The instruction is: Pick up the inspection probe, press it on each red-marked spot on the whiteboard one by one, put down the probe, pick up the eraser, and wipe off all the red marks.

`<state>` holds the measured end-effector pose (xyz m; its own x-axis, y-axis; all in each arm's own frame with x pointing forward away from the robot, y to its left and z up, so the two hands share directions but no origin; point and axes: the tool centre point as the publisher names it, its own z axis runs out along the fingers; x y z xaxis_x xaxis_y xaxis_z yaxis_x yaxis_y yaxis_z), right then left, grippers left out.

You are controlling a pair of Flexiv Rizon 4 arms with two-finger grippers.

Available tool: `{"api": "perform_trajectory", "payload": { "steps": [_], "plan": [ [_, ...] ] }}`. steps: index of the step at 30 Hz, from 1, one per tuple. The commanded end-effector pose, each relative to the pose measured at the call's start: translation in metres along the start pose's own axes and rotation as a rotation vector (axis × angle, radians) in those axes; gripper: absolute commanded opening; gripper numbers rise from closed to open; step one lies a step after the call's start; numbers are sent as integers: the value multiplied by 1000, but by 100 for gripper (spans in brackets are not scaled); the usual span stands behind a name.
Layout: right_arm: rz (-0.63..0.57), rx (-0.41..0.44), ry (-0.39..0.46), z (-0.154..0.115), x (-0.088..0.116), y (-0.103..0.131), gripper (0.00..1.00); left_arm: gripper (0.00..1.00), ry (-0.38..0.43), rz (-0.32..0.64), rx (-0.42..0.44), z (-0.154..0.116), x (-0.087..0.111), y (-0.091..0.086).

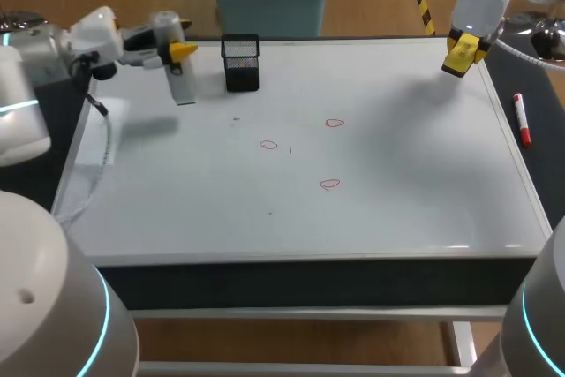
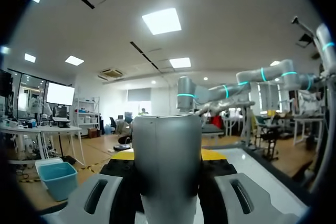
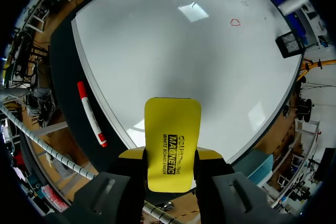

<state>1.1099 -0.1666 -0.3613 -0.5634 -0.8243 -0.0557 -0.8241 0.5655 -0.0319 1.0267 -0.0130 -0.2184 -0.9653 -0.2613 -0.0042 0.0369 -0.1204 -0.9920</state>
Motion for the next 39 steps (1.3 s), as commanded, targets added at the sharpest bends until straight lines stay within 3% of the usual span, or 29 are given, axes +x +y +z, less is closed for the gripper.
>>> {"api": "perform_trajectory", "payload": {
  "steps": [1, 14, 27, 39],
  "plan": [
    [-2, 0, 3, -2, 1, -1, 0, 0, -21, -4, -24, -16, -4, -6],
    [-2, 0, 3, -2, 1, -1, 0, 0, -100, -32, -31, -47, -23, 4],
    [-2, 0, 3, -2, 1, -1, 0, 0, -152, -18, -39, -81, -35, 2],
    [-2, 0, 3, -2, 1, -1, 0, 0, -152, -18, -39, -81, -35, 2]
  ]
}}
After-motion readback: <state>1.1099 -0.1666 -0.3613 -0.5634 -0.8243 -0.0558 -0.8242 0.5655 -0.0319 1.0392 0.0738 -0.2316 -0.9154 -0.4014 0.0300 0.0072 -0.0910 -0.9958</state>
